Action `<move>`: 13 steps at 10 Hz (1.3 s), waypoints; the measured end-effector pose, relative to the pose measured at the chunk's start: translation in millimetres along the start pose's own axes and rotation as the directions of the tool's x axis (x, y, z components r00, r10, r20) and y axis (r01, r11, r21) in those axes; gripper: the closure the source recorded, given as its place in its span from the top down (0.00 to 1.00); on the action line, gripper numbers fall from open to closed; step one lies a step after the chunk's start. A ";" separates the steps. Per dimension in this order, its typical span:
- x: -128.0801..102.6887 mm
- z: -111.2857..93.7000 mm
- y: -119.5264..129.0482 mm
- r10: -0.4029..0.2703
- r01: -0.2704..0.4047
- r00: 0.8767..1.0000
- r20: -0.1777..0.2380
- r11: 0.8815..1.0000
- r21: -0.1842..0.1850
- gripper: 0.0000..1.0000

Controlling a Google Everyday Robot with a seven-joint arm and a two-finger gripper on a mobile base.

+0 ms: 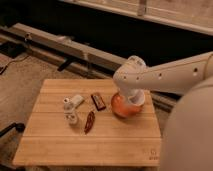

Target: Place the ceramic cup in the ceramic bowl

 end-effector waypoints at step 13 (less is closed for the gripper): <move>-0.6 66.9 11.3 -0.213 0.249 0.962 -0.172 0.943 0.219 0.51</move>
